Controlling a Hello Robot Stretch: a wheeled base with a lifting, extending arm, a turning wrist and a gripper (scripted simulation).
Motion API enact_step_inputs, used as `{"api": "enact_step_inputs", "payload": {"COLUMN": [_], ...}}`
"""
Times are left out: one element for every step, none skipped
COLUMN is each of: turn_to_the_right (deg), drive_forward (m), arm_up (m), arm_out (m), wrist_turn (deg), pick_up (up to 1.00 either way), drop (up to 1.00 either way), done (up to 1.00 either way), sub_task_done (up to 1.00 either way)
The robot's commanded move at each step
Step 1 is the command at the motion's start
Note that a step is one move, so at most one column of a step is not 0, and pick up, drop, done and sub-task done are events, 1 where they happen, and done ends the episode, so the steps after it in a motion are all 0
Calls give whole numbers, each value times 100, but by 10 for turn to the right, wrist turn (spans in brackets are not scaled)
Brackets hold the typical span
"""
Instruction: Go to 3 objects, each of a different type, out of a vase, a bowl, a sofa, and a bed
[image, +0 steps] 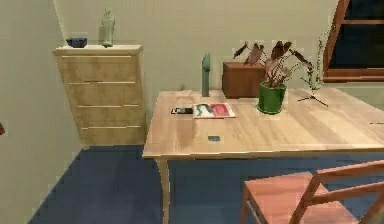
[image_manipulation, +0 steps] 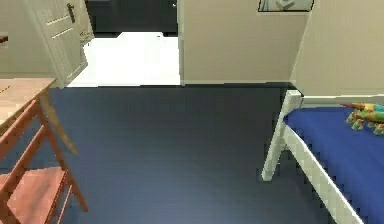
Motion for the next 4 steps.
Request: {"api": "enact_step_inputs", "payload": {"turn_to_the_right": [450, 330, 0, 450], "drive_forward": [0, 0, 15, 0], "arm_up": [0, 0, 0, 0], "arm_out": [0, 0, 0, 0], "wrist_turn": [0, 0, 0, 0], "pick_up": [0, 0, 0, 0], "drop": [0, 0, 0, 0], "done": [0, 0, 0, 0], "sub_task_done": [0, 0, 0, 0]}}
